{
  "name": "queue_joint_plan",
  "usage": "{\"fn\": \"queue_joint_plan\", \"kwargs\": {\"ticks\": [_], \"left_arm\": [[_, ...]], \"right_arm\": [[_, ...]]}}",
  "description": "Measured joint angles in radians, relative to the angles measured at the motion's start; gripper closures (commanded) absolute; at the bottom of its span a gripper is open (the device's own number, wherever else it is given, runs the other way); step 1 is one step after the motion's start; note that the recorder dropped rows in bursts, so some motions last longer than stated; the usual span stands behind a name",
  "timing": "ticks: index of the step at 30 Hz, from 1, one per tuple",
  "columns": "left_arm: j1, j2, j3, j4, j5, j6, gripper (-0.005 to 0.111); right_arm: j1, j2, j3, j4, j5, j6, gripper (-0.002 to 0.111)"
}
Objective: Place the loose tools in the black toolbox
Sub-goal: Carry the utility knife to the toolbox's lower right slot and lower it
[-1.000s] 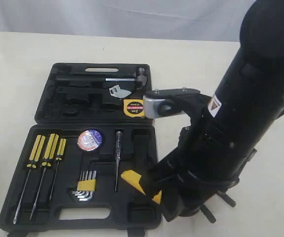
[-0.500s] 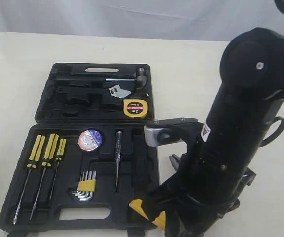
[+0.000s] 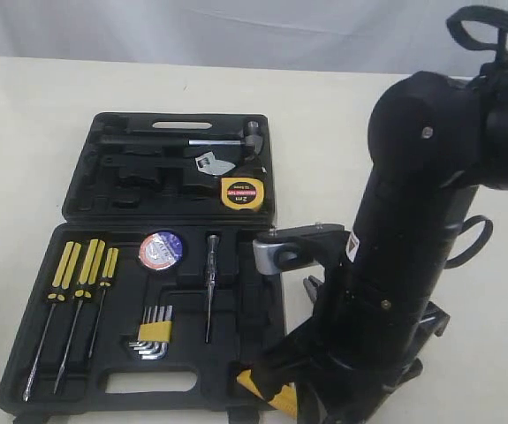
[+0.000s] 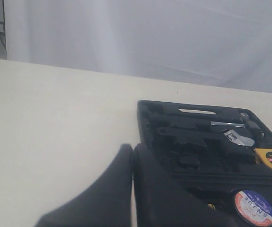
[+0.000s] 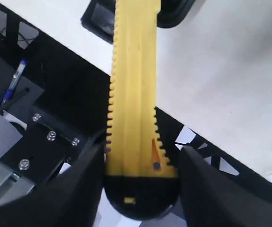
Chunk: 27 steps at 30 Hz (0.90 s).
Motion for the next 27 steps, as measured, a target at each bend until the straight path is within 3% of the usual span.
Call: {"fn": "queue_joint_plan", "kwargs": {"ticks": [27], "left_arm": [[0.000, 0.000, 0.000, 0.000, 0.000, 0.000, 0.107]], "right_arm": [[0.000, 0.091, -0.220, -0.086, 0.047, 0.047, 0.109]]}}
